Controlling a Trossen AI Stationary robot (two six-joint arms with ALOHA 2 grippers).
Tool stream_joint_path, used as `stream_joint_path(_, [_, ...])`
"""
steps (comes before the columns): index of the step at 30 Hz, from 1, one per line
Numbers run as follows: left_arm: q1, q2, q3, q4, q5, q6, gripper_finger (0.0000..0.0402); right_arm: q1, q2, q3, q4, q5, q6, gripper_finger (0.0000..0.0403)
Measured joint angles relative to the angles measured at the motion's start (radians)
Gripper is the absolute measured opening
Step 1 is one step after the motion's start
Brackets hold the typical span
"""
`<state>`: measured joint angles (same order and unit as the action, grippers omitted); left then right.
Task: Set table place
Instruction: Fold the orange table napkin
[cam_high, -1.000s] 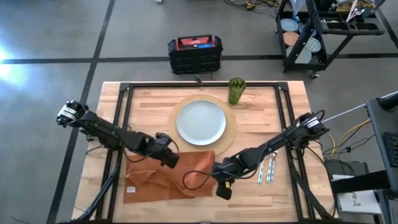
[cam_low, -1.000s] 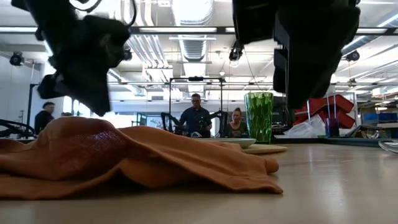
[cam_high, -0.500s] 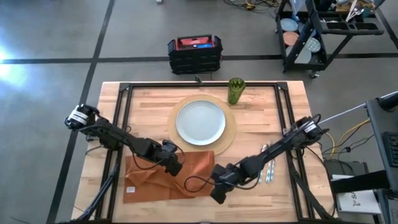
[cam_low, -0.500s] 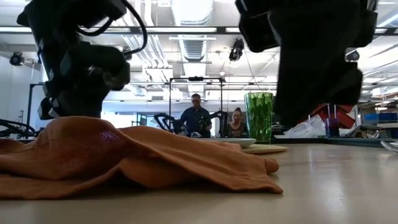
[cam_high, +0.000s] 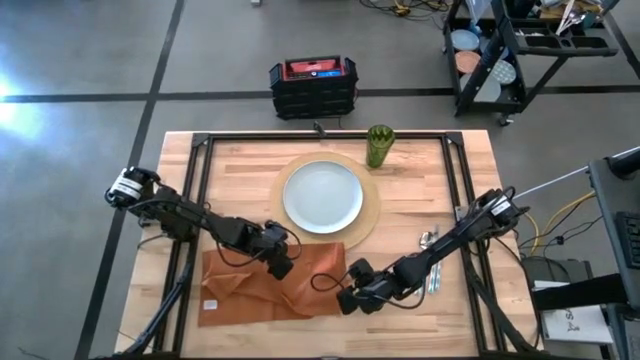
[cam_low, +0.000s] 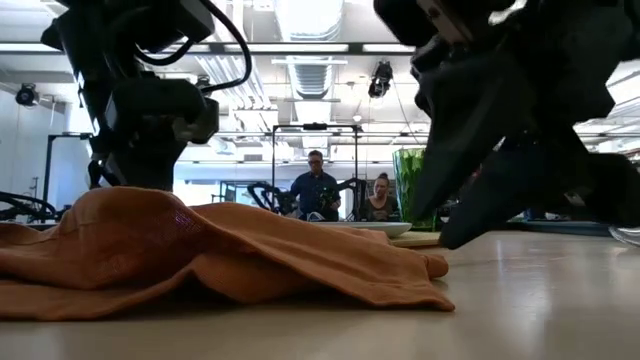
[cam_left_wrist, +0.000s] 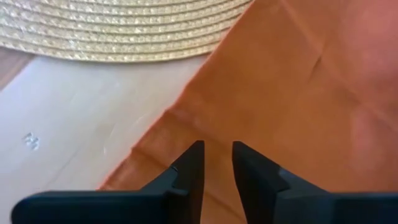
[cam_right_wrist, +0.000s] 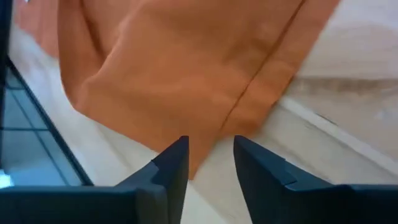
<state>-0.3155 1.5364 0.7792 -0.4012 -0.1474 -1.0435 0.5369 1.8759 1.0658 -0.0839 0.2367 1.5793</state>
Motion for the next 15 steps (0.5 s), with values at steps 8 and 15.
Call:
stream_joint_path(8, [0.002,0.0,0.0,0.001,0.008,0.046,0.0065,0.0,0.0,-0.033,-0.021,0.027,0.043,0.0069])
stream_joint_path(15, [0.002,0.0,0.0,0.001,0.009,0.052,0.007,-0.005,0.0,-0.041,-0.019,0.026,0.018,0.0095])
